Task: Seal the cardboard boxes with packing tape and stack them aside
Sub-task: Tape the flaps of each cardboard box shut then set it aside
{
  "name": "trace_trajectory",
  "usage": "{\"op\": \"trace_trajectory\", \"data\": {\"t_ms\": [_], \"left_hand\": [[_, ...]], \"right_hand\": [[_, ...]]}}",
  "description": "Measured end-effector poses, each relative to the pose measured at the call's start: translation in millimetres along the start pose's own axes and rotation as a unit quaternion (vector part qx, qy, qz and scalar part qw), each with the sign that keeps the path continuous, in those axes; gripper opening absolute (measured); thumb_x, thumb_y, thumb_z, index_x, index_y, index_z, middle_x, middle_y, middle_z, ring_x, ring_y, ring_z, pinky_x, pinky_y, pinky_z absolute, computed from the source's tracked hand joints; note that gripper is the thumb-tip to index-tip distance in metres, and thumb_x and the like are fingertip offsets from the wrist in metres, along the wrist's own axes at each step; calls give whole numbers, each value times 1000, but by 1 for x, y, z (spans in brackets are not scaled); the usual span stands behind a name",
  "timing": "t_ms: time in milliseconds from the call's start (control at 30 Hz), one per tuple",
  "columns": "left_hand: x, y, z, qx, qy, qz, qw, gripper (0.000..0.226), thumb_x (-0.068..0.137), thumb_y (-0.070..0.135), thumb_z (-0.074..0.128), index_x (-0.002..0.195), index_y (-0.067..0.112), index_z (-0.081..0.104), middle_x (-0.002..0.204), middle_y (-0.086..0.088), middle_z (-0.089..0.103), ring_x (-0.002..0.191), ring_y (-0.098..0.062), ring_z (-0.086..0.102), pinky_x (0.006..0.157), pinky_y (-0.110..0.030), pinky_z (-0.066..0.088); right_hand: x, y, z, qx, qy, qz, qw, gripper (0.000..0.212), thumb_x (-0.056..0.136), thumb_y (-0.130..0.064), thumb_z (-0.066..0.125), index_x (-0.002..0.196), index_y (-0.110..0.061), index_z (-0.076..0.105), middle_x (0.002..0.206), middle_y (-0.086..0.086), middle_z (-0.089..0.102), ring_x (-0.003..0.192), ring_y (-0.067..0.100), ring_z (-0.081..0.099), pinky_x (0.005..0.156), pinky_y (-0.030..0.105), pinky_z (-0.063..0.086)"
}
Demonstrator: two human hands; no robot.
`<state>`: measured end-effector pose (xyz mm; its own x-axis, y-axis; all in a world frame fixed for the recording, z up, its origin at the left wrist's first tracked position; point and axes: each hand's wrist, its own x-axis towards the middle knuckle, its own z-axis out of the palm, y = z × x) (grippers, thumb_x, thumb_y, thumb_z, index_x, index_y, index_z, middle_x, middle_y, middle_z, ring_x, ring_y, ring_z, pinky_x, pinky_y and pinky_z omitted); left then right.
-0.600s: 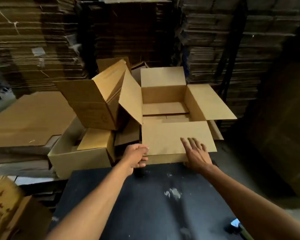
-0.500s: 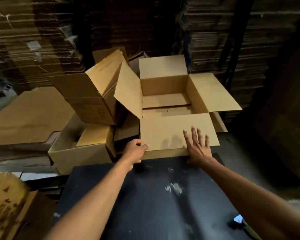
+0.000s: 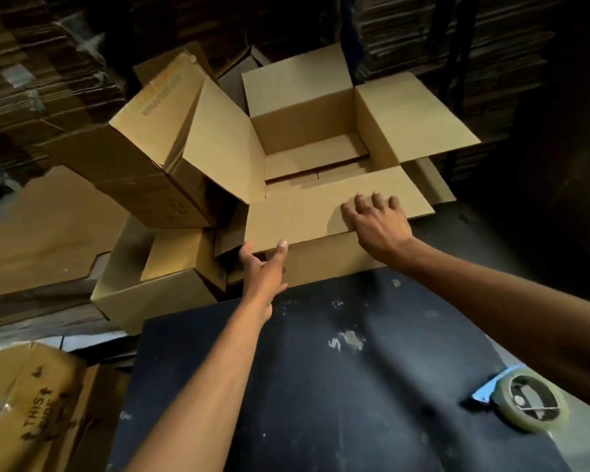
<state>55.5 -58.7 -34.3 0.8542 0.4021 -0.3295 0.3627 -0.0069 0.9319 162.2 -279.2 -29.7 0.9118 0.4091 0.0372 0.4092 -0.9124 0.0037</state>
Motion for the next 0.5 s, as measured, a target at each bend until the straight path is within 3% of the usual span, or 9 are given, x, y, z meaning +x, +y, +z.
{"op": "trace_trajectory", "data": {"t_ms": [100, 200, 267, 367, 500], "left_hand": [[-10, 29, 2, -67, 48, 59, 995, 74, 99, 42, 66, 155, 45, 17, 136, 1, 51, 120, -23, 61, 101, -52, 55], [-30, 52, -8, -95, 35, 48, 994, 64, 101, 51, 57, 153, 45, 20, 158, -8, 37, 127, -34, 57, 94, -52, 58], [-46, 55, -24, -55, 16, 32, 998, 63, 98, 61, 56, 149, 52, 21, 161, -7, 33, 134, -37, 51, 94, -55, 57], [-72, 41, -55, -2, 20, 37, 999, 56, 95, 68, 55, 142, 50, 32, 152, -5, 42, 126, -30, 54, 89, -50, 60], [-103, 13, -101, -8, 0, 50, 999, 46, 98, 54, 61, 139, 35, 49, 145, -3, 49, 120, -22, 58, 93, -44, 61]], "right_hand": [[-15, -14, -51, 4, 49, -17, 999, 37, 106, -25, 46, 143, -26, 49, 121, 9, 65, 115, 34, 63, 98, 49, 47], [-43, -40, -79, -14, 47, -30, 998, 36, 109, -25, 42, 144, -27, 50, 100, 5, 64, 95, 29, 68, 74, 41, 46], [-65, -62, -82, -8, 29, -43, 999, 38, 110, -26, 40, 148, -27, 46, 103, 5, 63, 97, 29, 67, 75, 41, 46], [-97, -92, -80, 9, 29, -50, 998, 38, 111, -24, 38, 148, -28, 45, 102, 0, 59, 101, 26, 66, 83, 41, 49], [-130, -126, -86, 9, 74, -41, 996, 33, 108, -28, 45, 140, -34, 49, 134, -4, 62, 124, 24, 60, 107, 47, 42]]}}
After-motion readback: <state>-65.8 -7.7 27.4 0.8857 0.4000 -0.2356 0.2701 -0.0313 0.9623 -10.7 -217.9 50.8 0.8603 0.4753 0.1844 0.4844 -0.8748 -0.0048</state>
